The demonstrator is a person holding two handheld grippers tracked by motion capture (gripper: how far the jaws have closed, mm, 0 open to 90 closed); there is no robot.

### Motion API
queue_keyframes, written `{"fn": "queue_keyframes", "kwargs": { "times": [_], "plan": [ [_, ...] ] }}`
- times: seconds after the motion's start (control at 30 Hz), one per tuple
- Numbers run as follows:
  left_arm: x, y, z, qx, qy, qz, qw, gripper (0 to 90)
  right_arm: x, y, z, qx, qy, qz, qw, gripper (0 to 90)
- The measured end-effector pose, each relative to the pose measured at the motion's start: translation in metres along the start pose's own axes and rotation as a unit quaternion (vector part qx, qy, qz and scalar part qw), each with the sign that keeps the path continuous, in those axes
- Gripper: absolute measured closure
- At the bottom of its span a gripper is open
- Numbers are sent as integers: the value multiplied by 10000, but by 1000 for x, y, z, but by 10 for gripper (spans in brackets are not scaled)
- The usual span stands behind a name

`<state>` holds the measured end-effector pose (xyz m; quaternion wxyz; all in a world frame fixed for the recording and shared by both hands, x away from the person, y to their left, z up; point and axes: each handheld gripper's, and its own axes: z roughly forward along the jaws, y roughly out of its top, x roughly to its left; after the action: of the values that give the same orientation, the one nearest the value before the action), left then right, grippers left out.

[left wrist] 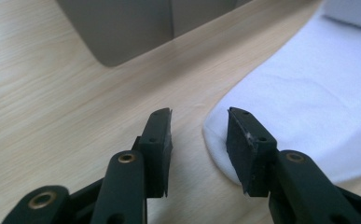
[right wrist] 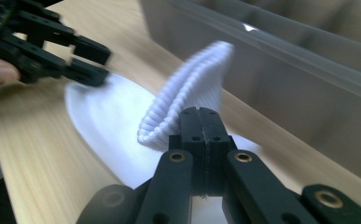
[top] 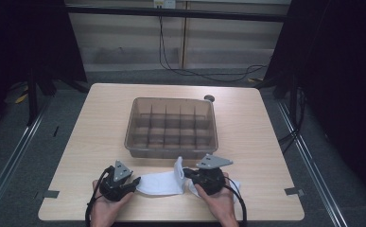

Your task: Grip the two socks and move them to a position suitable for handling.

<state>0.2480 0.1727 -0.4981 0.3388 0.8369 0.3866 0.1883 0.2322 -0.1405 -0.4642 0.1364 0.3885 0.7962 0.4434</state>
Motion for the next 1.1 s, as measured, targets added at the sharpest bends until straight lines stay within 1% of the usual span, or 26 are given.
{"fn": "queue_keyframes", "kwargs": {
  "times": [0.1, 0.13, 0.27, 0.3, 0.33, 0.37, 0.4, 0.43, 0.47, 0.5, 0.53, 0.57, 0.6, 0.63, 0.67, 0.7, 0.73, 0.77, 0.8, 0.83, 0.87, 0.9, 0.93, 1.0, 1.07, 1.1],
  "plan": [
    [2, -1, -1, 45, 38, 52, 10000, 601, -8, -10, -8, -8, -96, 139, 9999, 900],
    [2, -1, -2, 31, 53, 14, 10000, 598, -15, -20, -14, 49, -268, 230, 9994, 900],
    [3, -2, -3, 23, 114, -85, 9999, 584, -23, -30, -20, 144, -376, 356, 9986, 893],
    [3, -2, -4, 71, 124, -41, 9999, 574, -26, -33, -23, 133, -420, 442, 9981, 882],
    [4, -1, -5, 119, 179, -37, 9998, 546, -30, -36, -29, 113, -515, 505, 9973, 834],
    [3, -1, -5, 120, 203, -119, 9997, 534, -31, -36, -31, 101, -584, 518, 9969, 815],
    [4, -1, -6, 148, 218, -76, 9996, 529, -32, -35, -35, 57, -634, 541, 9965, 786],
    [4, -1, -6, 148, 218, -76, 9996, 520, -32, -35, -35, 57, -634, 541, 9965, 786],
    [5, -1, -7, 76, 229, -117, 9996, 520, -34, -34, -38, -1, -663, 557, 9962, 766],
    [3, 1, -7, -60, 157, -152, 9997, 512, -37, -31, -42, -116, -688, 617, 9957, 748],
    [3, 1, -7, -60, 157, -152, 9997, 517, -37, -31, -42, -116, -688, 617, 9957, 748],
    [1, 4, -8, -99, 92, -26, 9999, 522, -38, -27, -44, -172, -870, 569, 9944, 746],
    [-1, 6, -7, -91, 20, 49, 9999, 526, -39, -26, -44, -198, -839, 572, 9946, 748],
    [-1, 6, -7, -91, 20, 49, 9999, 540, -39, -26, -44, -198, -839, 572, 9946, 748],
    [-6, 11, -4, -134, -157, 144, 9997, 562, -38, -23, -43, -181, -790, 527, 9953, 794],
    [-9, 13, -2, -156, -261, 187, 9994, 579, -38, -22, -42, -173, -777, 496, 9956, 805],
    [-11, 15, -1, -146, -334, 297, 9989, 594, -37, -22, -41, -160, -742, 508, 9958, 814],
    [-13, 17, 2, -127, -438, 365, 9983, 612, -37, -23, -39, -112, -740, 506, 9959, 818],
    [-15, 18, 6, -19, -469, 437, 9979, 628, -38, -24, -36, -64, -724, 496, 9961, 825],
    [-17, 18, 9, 38, -427, 443, 9981, 634, -39, -25, -33, 0, -664, 489, 9966, 827],
    [-18, 18, 11, 87, -455, 421, 9980, 637, -40, -28, -29, 73, -641, 502, 9967, 828],
    [-18, 16, 12, 74, -475, 414, 9980, 643, -40, -30, -25, 181, -645, 540, 9963, 821],
    [-19, 15, 12, 38, -467, 330, 9984, 648, -41, -33, -23, 212, -718, 543, 9957, 797],
    [-17, 12, 9, 34, -434, 375, 9983, 646, -42, -37, -25, 150, -734, 631, 9952, 756],
    [-17, 10, 8, 4, -374, 328, 9988, 634, -42, -39, -28, 105, -787, 684, 9945, 737],
    [-18, 9, 7, -20, -271, 278, 9992, 634, -43, -41, -30, 86, -802, 707, 9942, 730]
  ]
}}
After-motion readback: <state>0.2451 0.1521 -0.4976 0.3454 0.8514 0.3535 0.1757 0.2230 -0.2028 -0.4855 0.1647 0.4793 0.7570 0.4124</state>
